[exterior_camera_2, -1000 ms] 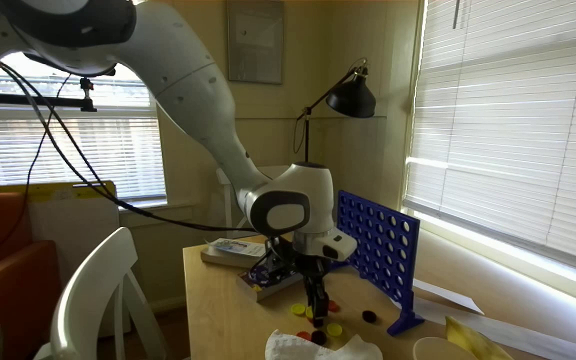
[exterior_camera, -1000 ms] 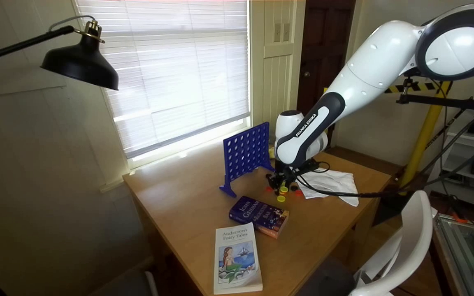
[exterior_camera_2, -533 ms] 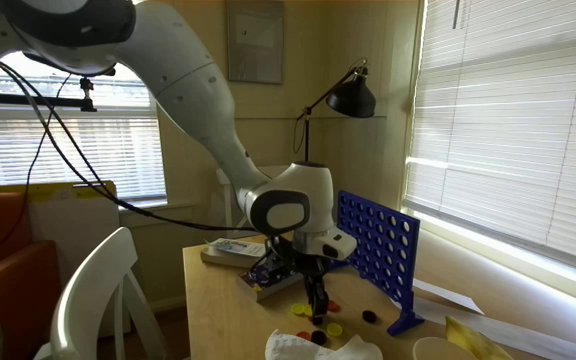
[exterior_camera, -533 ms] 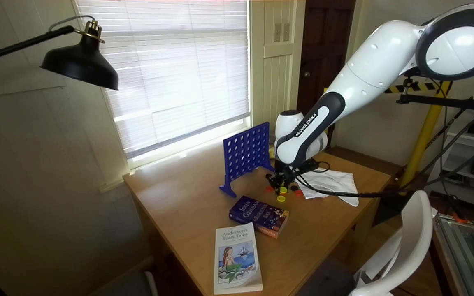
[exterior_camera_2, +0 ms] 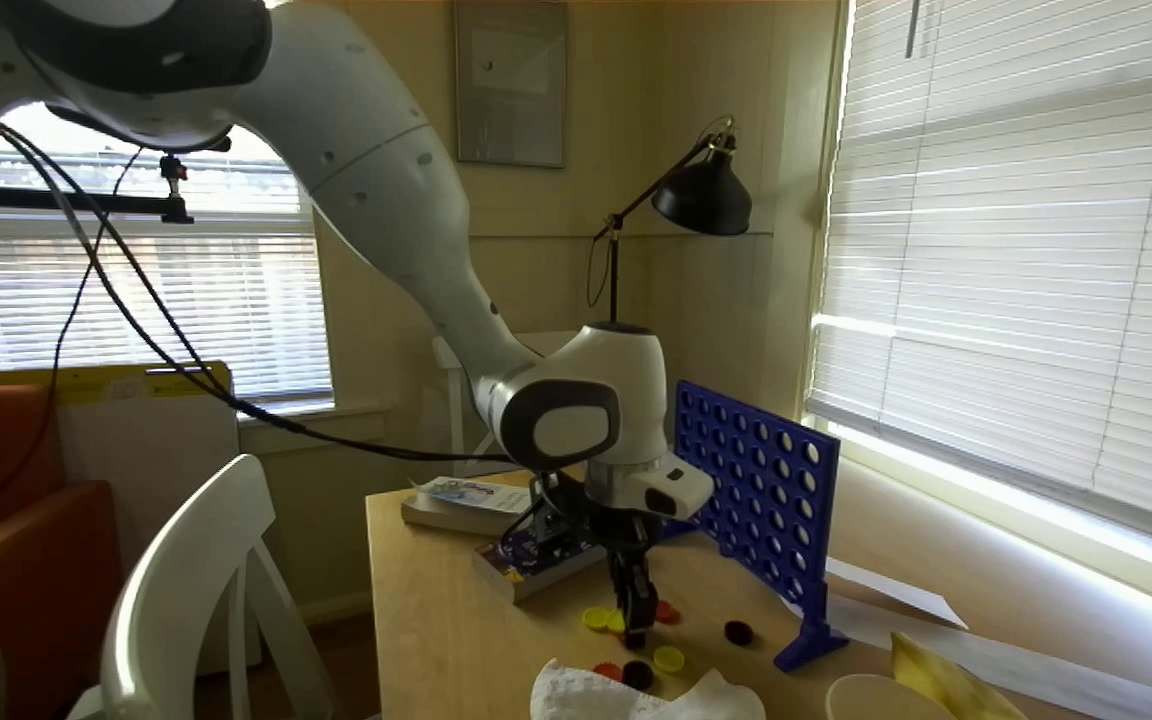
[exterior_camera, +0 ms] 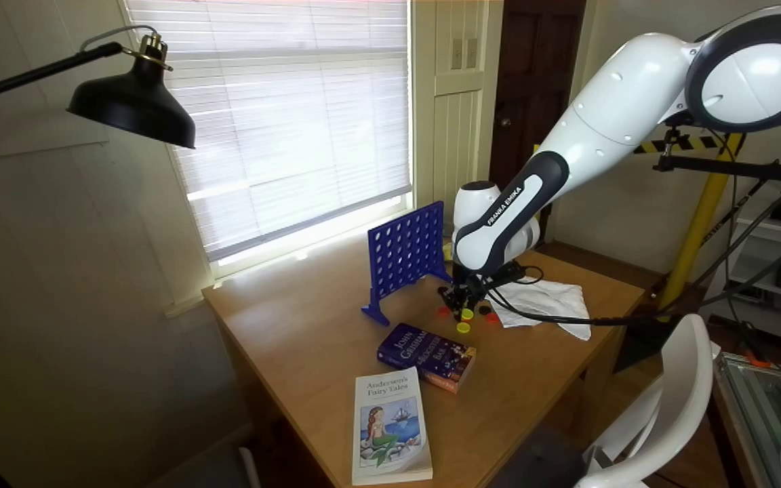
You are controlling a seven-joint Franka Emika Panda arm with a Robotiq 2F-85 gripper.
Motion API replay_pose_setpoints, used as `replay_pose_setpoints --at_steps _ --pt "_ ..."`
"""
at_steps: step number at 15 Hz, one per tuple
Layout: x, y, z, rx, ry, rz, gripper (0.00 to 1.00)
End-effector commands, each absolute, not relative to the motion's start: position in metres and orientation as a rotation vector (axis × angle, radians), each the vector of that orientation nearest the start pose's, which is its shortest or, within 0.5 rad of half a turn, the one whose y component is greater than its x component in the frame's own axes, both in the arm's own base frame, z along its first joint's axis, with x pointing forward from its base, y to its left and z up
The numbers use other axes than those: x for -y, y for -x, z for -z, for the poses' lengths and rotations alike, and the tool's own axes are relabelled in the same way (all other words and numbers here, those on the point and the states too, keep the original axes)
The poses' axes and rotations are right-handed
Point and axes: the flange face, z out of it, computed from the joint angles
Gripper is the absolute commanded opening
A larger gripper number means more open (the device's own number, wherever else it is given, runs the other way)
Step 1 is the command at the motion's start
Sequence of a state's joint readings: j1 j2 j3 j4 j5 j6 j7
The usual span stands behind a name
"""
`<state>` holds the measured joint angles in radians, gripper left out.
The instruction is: Put one yellow disc on the stacked discs
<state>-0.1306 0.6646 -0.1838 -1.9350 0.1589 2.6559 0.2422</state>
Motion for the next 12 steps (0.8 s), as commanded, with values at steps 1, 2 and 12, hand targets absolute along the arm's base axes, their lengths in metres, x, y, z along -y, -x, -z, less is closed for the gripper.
replay_pose_setpoints --at_steps 1,2,12 --pt "0.1929 -0.5905 -0.1536 -0.990 3.028 0.085 0.11" --pt "0.1929 -0.5902 -0.1536 -0.988 3.029 0.084 0.11" --pt "0.1944 -0.5854 -0.1551 -0.965 3.044 -0.021 0.11"
